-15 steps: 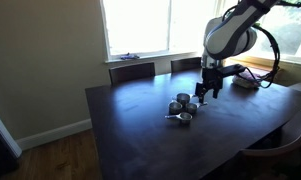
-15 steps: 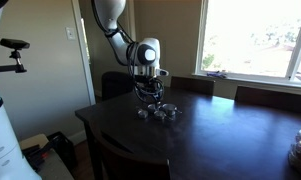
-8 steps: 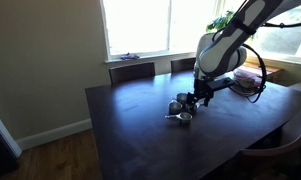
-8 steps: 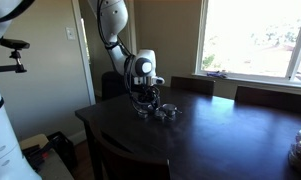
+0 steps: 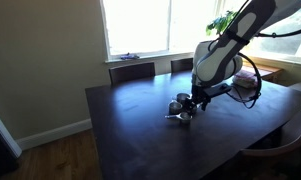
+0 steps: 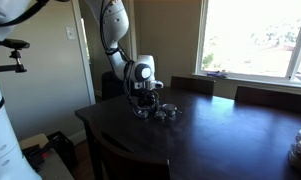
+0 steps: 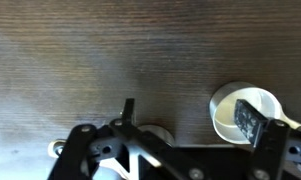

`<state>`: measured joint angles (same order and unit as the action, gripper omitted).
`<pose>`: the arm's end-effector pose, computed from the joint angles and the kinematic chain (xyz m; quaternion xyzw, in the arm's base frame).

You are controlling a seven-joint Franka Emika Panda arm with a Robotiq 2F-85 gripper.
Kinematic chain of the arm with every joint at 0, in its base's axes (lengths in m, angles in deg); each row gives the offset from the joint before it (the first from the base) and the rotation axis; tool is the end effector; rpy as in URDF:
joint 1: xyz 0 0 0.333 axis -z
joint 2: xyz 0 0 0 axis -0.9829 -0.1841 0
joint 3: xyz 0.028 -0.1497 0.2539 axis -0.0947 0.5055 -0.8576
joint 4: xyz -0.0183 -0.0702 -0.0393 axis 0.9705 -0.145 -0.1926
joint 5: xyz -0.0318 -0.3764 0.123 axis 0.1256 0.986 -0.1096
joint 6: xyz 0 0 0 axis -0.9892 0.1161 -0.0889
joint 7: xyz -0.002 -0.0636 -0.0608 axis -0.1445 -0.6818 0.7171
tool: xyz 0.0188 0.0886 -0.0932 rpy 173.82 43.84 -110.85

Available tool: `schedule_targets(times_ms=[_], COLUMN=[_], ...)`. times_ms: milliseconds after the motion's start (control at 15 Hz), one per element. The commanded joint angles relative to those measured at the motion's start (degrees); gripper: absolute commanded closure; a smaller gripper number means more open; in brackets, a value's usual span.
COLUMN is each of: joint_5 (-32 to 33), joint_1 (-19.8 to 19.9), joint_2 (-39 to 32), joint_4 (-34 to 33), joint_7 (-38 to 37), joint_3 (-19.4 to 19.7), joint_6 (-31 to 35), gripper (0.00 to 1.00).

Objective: Stack the four measuring cups together

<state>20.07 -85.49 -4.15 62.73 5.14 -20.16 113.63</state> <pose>0.5799 0.0436 0.0937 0.9997 -0.0055 0.0115 0.0230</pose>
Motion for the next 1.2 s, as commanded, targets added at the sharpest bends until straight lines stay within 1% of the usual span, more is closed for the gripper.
schedule_targets(times_ms=[0,200,400,467,533,600,800,933,1133], joint_5=[0.6,0.8,1.0,1.1,1.1,1.1,1.1,0.9,0.8], joint_1=[-1.8,-2.6,-3.9,-4.3,-4.6,-4.8,-5.5,-5.6,-5.4], joint_2=[-1.4,-2.7,-4.2,-4.6,-5.0,-5.3,-6.0,-6.2,-6.4], joint_4=[-0.8,-1.9,-3.1,-3.5,-3.9,-4.3,-5.2,-5.7,-6.3], joint_7=[-2.2,-3.0,-4.0,-4.3,-4.4,-4.5,-4.7,-4.9,-5.0], joint_3=[1.4,1.8,2.3,2.5,2.6,2.7,3.0,3.0,3.1], joint_6=[1.4,1.4,1.3,1.3,1.3,1.2,1.0,0.7,0.5], gripper=[0.00,0.00,0.04,0.10,0.29,0.30,0.52,0.63,0.84])
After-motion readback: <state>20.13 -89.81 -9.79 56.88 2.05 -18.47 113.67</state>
